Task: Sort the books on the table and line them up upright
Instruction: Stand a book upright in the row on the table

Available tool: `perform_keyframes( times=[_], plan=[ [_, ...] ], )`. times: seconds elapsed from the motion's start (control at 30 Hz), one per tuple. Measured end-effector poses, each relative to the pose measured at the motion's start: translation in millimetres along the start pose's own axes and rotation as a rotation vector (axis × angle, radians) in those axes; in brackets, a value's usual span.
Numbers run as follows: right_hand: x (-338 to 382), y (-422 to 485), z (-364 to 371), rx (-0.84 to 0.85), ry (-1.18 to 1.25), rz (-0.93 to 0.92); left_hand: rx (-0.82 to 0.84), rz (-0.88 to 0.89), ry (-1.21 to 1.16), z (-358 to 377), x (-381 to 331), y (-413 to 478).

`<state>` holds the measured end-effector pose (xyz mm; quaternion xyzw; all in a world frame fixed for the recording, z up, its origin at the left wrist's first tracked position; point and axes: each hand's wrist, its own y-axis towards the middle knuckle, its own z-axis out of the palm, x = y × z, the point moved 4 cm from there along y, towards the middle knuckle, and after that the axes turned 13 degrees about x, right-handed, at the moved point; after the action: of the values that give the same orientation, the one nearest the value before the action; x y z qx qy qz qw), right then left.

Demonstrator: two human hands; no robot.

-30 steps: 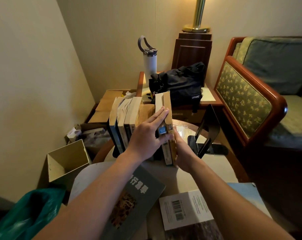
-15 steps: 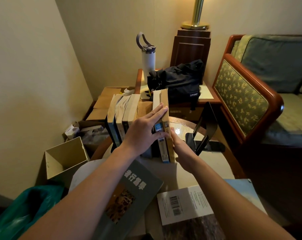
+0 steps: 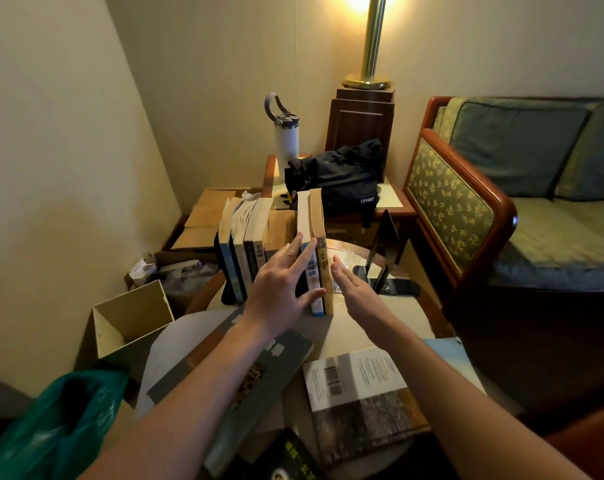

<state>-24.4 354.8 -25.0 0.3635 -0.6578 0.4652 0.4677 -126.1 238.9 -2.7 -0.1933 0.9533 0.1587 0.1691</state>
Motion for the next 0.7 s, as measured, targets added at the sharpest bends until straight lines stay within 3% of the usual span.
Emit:
perform_keyframes(
  times=[0.17, 0.4, 0.6, 0.7],
  plan=[
    [-11, -43, 5, -0.018, -0.079, -0.033, 0.044, -0.095, -0.078, 15, -6, -47],
    [-64, -97, -2, -0.066, -0.426, 0.067, 0.270, -0.266, -0.097, 56, -9, -117],
    [-98, -137, -24, -0.118, -0.716, 0.137, 0.474, -0.225, -0.034, 84, -35, -148],
    [-118, -150, -30, -0.007, -0.893, 0.259, 0.610, -0.150, 0.114, 101, -50, -150]
  ],
)
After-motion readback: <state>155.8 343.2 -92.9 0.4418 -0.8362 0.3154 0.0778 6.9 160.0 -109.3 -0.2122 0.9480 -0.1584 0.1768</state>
